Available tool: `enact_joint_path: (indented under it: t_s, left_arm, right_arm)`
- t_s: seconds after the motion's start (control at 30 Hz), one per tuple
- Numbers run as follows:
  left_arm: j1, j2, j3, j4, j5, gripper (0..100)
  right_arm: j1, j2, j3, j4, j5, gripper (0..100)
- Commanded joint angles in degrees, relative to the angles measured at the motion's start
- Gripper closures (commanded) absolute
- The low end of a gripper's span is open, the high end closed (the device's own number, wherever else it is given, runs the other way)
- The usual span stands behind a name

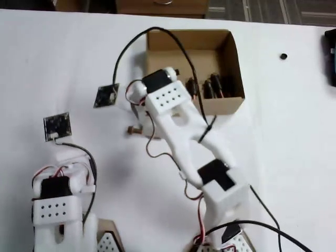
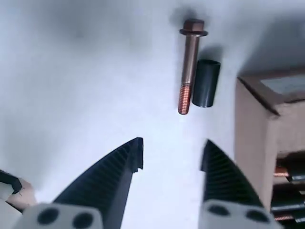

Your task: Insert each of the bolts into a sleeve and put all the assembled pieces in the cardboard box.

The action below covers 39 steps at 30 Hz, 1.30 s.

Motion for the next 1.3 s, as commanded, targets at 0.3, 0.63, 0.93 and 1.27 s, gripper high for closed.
enact_joint_path:
  t_s: [0.3, 0.63, 0.93, 1.27]
  left_arm:
    - [-0.5, -0.1, -0.1, 0.0, -0.4, 98]
    - [-0.4, -0.1, -0.1, 0.1, -0.3, 98]
    - [-0.4, -0.1, -0.1, 0.1, -0.3, 98]
    - [-0.4, -0.1, 0.0, 0.1, -0.3, 98]
  right_arm:
    - [-0.3, 7.0, -5.5, -0.7, 0.4, 93.9]
    - [0.0, 9.2, -8.5, -3.7, 0.4, 87.0]
    - [-0.2, 9.9, -10.5, -4.3, 0.4, 82.0]
    - [0.0, 18.3, -13.5, -6.7, 0.4, 82.2]
